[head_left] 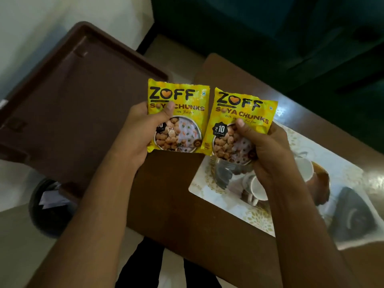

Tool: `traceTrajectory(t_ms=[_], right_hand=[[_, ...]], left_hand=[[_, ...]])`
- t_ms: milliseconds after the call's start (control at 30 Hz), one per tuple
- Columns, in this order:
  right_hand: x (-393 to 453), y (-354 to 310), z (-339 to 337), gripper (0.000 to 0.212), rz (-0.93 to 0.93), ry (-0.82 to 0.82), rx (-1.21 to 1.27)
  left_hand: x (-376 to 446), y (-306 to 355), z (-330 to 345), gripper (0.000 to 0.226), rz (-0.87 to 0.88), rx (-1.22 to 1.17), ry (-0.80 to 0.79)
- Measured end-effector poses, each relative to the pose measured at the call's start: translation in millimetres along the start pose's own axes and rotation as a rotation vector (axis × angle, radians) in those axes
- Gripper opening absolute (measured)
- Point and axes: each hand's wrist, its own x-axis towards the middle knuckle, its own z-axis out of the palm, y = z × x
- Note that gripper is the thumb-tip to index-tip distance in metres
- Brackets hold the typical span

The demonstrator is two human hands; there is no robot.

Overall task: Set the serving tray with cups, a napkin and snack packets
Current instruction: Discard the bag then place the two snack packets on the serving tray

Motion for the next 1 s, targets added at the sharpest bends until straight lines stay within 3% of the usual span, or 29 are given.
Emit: traceTrajectory(t_ms=[133,433,600,1000], right_hand=[[-12.5,3.1,-54.7,0.030,0.006,0.086,0.046],[-43.3,15.3,-153.0,0.035,-0.028,0.230,0.074],[-62.9,22.6,-197.7,0.020,-0.056,0.360,0.089],[-73.9,55.7,-246.2,0.027,-0.107,0.534,0.014]], left_hand=[[-9.5,-7.4,49.7,0.024,-0.013,0.031,-0.071],[-27.7,-27.4,116.6,0.009,-0.031,0.096,-0.131],[-27.9,-33.3,127.6,0.008,0.014,0.185,-0.078],[-14.6,-52.6,136.1,0.018,0.026,0.420,-0.057]])
